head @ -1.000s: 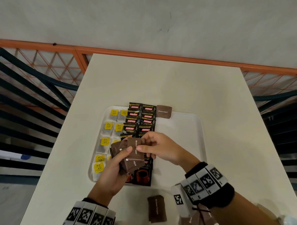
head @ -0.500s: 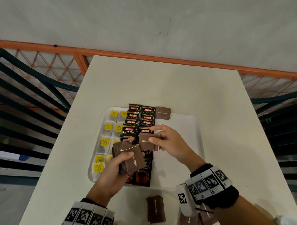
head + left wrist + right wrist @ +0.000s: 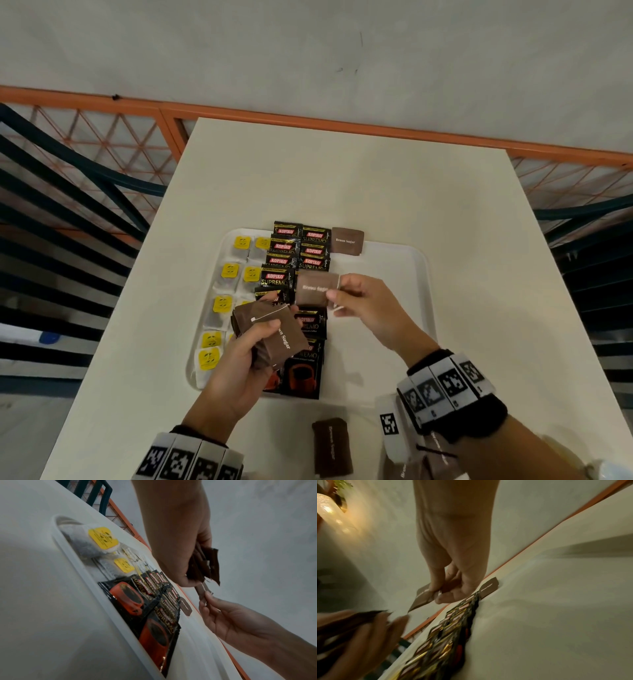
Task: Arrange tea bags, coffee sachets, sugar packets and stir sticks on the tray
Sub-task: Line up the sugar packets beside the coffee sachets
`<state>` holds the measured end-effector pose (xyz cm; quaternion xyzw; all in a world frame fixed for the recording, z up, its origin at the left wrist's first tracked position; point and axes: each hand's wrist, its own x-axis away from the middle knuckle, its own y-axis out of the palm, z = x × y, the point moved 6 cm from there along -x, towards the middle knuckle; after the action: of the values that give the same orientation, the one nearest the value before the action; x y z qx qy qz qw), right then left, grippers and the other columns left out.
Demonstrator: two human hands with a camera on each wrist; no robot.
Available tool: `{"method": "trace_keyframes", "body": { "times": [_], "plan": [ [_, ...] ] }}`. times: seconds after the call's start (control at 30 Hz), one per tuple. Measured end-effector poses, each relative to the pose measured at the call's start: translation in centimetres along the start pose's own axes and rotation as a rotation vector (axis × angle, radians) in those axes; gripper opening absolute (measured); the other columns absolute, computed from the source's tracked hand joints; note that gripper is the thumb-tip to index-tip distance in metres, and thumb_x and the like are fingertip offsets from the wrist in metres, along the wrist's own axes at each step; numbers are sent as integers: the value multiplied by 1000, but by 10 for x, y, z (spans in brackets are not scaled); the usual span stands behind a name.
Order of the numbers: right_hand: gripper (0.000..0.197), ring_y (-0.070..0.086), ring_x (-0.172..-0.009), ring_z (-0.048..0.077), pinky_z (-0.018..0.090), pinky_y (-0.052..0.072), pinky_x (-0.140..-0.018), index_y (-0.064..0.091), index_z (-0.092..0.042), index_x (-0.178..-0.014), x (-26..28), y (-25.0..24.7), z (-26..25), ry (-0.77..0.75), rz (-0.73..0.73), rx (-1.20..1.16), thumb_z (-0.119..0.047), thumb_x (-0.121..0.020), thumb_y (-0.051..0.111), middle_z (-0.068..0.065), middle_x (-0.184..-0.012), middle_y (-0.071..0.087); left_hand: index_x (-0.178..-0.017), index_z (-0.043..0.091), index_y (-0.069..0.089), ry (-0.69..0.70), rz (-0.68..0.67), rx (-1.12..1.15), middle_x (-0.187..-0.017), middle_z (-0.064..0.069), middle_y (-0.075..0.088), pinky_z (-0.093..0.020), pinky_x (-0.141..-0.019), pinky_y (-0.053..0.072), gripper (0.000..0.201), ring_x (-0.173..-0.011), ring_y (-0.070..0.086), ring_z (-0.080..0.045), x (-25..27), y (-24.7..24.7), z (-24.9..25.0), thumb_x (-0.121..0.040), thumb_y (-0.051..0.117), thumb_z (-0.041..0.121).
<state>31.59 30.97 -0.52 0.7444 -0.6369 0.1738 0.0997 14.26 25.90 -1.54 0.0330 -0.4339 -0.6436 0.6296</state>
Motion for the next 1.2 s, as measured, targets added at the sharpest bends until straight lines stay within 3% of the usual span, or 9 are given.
{"method": "trace_keyframes", "body": {
  "times": [0.2, 0.33, 0.4, 0.57, 0.7, 0.87, 0.97, 1.1, 1.2],
  "plan": [
    [18, 51, -68, 10, 23, 40, -67, 62, -23, -75, -47, -59, 6, 12, 339, 99, -9, -87, 61, -3, -72, 61, -115, 19, 60, -11, -39, -9, -98, -12, 70, -30, -62, 57, 44, -86, 71, -22, 2, -3, 2, -73, 52, 6],
    [5, 47, -63, 9, 20, 36, -62, 66, -12, -85, -73, -72, 14, 73, 368, 183, -12, -87, 61, -4, -63, 54, -115, 19, 58, -17, -77, 10, -97, -13, 71, -32, -67, 59, 43, -86, 70, -22, 3, -1, 3, -76, 49, 6],
    [13, 48, -65, 8, 18, 35, -60, 68, -7, -95, -81, -72, 18, 88, 364, 248, -16, -86, 63, -7, -63, 54, -118, 18, 57, -24, -86, 22, -98, -14, 71, -34, -70, 59, 43, -87, 70, -22, 3, 0, 2, -77, 49, 7],
    [15, 55, -80, 15, 13, 37, -60, 63, -11, -91, -85, -76, 24, 100, 481, 353, -20, -81, 70, 2, -81, 62, -118, 17, 58, -22, -71, 58, -97, -14, 71, -33, -67, 59, 43, -86, 70, -23, 3, -1, 3, -76, 51, 11],
    [15, 53, -79, 15, 10, 34, -58, 55, -12, -82, -84, -75, 20, 62, 540, 385, -16, -80, 69, 1, -80, 58, -118, 14, 60, -30, -95, 105, -107, -20, 68, -34, -68, 58, 76, -95, 68, -29, 1, -2, 3, -47, 86, 23],
    [15, 51, -78, 15, 9, 34, -55, 54, -11, -83, -85, -74, 20, 63, 554, 384, -16, -81, 68, -8, -70, 50, -109, 15, 68, -21, -82, 120, -111, -19, 67, -38, -76, 58, 80, -97, 68, -29, -2, -6, 0, -32, 88, 23],
    [18, 52, -78, 17, 10, 36, -53, 53, -9, -88, -81, -72, 18, 56, 562, 390, -17, -82, 68, -5, -71, 51, -105, 18, 70, -4, -75, 106, -104, -13, 71, -33, -68, 58, 79, -90, 70, -23, -2, -4, 0, -29, 88, 23],
    [26, 54, -85, 23, 23, 39, -70, 53, -7, -102, -65, -62, 4, -11, 566, 478, -22, -84, 64, 9, -92, 58, -112, 17, 61, 40, -42, 107, -95, -7, 73, -28, -66, 58, 52, -83, 71, -17, -1, -2, 2, -61, 61, 8],
    [20, 52, -77, 12, 19, 37, -66, 57, -12, -98, -41, -34, -14, -20, 382, 484, -31, -91, 55, -2, -85, 57, -113, 19, 60, 69, -11, 80, -93, -5, 73, -26, -67, 57, 45, -81, 70, -15, -1, -3, 4, -71, 47, 6]
  ]
}}
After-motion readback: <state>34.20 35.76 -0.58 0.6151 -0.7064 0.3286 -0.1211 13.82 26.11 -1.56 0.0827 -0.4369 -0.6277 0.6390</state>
